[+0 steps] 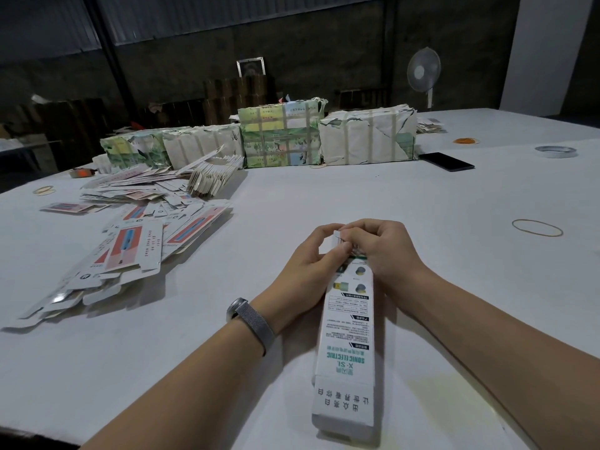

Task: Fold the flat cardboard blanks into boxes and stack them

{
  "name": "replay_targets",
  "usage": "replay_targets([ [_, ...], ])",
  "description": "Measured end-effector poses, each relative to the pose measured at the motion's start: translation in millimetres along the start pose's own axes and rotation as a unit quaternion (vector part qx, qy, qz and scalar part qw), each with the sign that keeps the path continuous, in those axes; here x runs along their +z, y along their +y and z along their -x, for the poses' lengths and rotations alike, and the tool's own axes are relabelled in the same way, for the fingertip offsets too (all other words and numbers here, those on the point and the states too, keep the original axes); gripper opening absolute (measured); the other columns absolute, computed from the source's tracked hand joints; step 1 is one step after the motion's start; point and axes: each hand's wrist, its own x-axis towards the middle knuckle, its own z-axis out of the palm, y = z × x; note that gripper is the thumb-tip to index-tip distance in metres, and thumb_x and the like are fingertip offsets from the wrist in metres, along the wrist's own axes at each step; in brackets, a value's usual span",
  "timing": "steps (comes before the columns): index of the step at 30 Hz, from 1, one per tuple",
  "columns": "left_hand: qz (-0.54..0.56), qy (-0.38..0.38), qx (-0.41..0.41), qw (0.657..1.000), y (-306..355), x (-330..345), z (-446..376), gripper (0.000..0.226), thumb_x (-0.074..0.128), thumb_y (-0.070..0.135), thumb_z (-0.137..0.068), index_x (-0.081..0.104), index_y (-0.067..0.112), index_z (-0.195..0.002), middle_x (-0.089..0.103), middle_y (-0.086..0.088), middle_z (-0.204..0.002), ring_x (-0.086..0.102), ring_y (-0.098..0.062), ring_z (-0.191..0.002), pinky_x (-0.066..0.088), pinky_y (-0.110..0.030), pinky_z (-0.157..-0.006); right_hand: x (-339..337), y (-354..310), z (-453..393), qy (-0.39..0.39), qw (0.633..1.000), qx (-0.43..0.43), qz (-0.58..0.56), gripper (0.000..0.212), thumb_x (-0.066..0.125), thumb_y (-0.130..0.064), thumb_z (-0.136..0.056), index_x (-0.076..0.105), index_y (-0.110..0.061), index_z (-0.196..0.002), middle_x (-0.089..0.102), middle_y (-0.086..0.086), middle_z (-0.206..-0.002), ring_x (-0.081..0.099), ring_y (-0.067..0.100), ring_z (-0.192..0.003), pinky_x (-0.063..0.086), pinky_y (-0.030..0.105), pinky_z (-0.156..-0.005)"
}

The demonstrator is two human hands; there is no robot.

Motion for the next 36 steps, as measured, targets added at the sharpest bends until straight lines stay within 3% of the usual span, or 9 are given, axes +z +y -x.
replay_targets([
  [9,0.005,-0.009,0.004,1.000,-2.2,-0.3,-1.0,0.024,0.052,0.022,-0.105,0.045,0.036,-0.123,0.076,-0.003,-0.077,0.070,-0.015,-0.063,0.053,-0.023,-0.055,1.0,3.0,-5.8,0.021,0.999,0.011,-0.023,0.037,0.064,-0.005,-0.090,0.074,-0.023,-0.059,0.067,0.002,-0.062,0.063,0.024,-0.058,0.054,0.041,-0.069],
  [20,0.052,-0.001,0.006,0.999,-2.7,-1.0,-1.1,0.024,0.058,0.032,-0.098,0.039,0.029,-0.113,0.076,-0.009,-0.078,0.069,-0.020,-0.061,0.054,-0.027,-0.053,0.2,2.0,-0.6,-0.021,0.998,-0.009,-0.066,0.035,0.054,-0.009,-0.097,0.075,-0.021,-0.071,0.068,0.011,-0.075,0.062,0.033,-0.071,0.052,0.044,-0.073],
  [24,0.075,0.019,0.007,0.997,-2.8,-1.4,-2.3,0.016,0.051,0.021,-0.105,0.038,0.026,-0.112,0.075,-0.010,-0.080,0.068,-0.021,-0.062,0.055,-0.027,-0.053,0.8,3.0,0.4,-0.014,0.998,-0.009,-0.058,0.014,0.052,-0.015,-0.100,0.065,-0.020,-0.099,0.067,0.002,-0.072,0.065,0.020,-0.060,0.053,0.032,-0.055],
  [26,0.085,0.035,0.005,0.996,-1.4,-2.1,-2.1,0.015,0.050,0.020,-0.105,0.037,0.027,-0.110,0.075,-0.010,-0.079,0.068,-0.020,-0.060,0.054,-0.027,-0.050,-0.2,4.2,0.5,-0.012,0.998,-0.009,-0.056,0.011,0.052,-0.017,-0.099,0.060,-0.024,-0.103,0.067,0.003,-0.075,0.065,0.015,-0.058,0.050,0.026,-0.048],
  [31,0.081,0.073,0.014,0.994,1.0,-3.1,-1.3,0.014,0.050,0.021,-0.105,0.039,0.029,-0.107,0.073,-0.013,-0.079,0.066,-0.022,-0.058,0.052,-0.031,-0.052,1.0,6.3,2.3,-0.040,0.998,-0.035,-0.038,0.012,0.057,-0.016,-0.098,0.056,-0.026,-0.105,0.065,0.009,-0.080,0.066,0.017,-0.059,0.048,0.025,-0.046],
  [36,0.082,0.075,0.001,0.994,3.7,-0.7,0.3,0.014,0.050,0.021,-0.105,0.038,0.027,-0.108,0.072,-0.014,-0.079,0.065,-0.019,-0.052,0.050,-0.025,-0.045,-2.0,7.1,0.4,-0.037,0.998,-0.026,-0.045,0.014,0.062,-0.017,-0.097,0.059,-0.028,-0.089,0.070,0.008,-0.074,0.069,0.021,-0.059,0.049,0.027,-0.046],
])
